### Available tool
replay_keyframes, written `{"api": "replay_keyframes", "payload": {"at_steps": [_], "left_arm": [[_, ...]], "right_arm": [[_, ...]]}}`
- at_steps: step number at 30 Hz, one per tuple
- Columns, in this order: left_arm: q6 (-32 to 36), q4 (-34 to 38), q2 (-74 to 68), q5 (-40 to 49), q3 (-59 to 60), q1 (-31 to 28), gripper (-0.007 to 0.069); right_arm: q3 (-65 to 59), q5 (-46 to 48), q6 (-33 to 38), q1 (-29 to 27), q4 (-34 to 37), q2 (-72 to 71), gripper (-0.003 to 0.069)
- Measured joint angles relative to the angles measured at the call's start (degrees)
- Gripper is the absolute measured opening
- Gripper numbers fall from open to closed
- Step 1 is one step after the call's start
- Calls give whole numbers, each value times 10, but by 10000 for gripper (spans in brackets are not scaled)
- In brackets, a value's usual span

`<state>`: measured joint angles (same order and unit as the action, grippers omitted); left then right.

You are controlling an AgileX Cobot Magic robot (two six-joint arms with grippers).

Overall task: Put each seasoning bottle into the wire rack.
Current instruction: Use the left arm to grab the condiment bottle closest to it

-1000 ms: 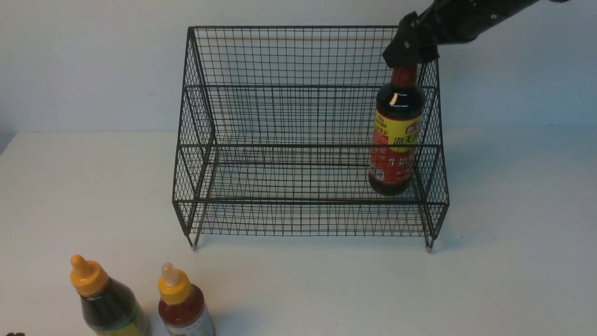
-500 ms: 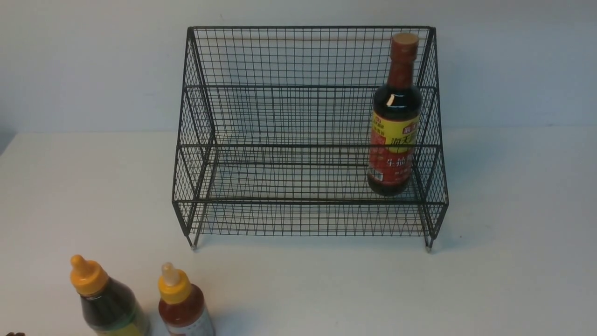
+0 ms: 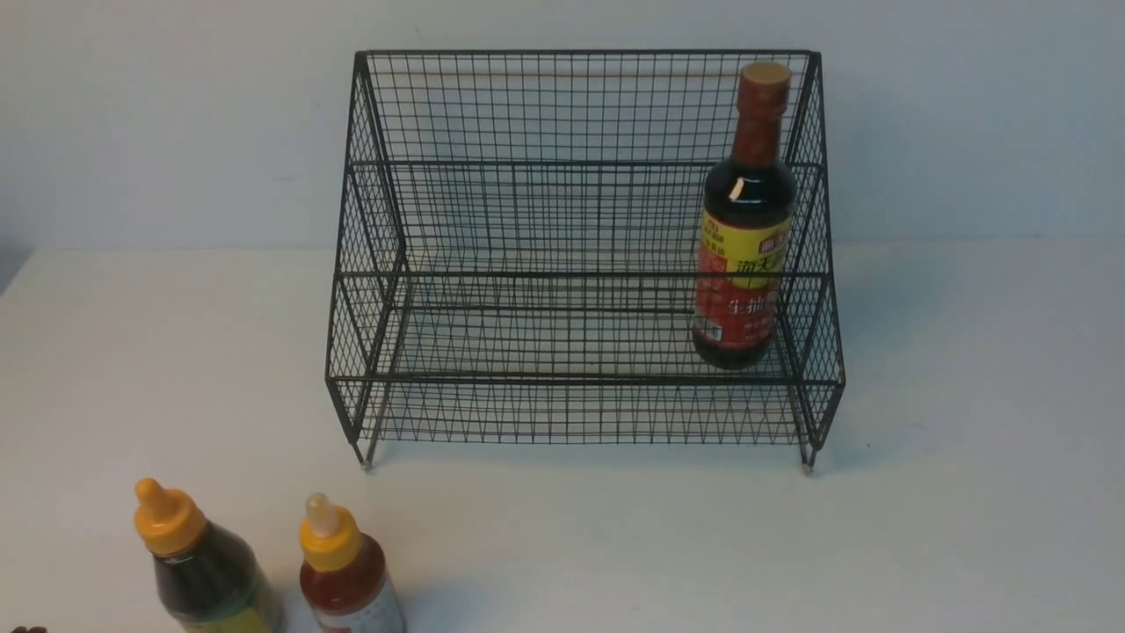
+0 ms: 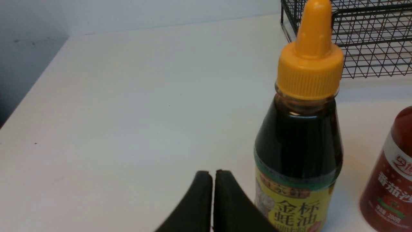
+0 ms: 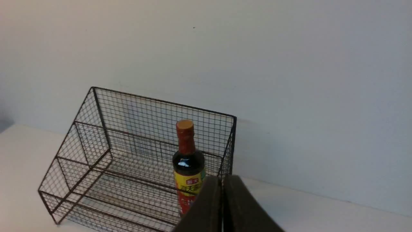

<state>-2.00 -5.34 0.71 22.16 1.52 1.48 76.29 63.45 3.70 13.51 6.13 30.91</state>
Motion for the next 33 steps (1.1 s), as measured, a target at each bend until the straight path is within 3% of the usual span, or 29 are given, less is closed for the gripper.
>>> {"api": "replay_keyframes", "payload": {"at_steps": [3, 5, 9, 15, 33], "left_arm": [[0, 0, 0, 0, 0, 0, -5], [0, 0, 0, 0, 0, 0, -5], [0, 0, 0, 0, 0, 0, -5], [0, 0, 0, 0, 0, 0, -5], [0, 0, 0, 0, 0, 0, -5]], "right_arm": [[-221, -146, 58, 0, 76, -135, -15], [-300, -201, 101, 0, 112, -185, -15], [-444, -319, 191, 0, 208, -247, -15], [-556, -455, 266, 0, 272, -264, -15], [-680, -478, 273, 0, 276, -264, -15]]}}
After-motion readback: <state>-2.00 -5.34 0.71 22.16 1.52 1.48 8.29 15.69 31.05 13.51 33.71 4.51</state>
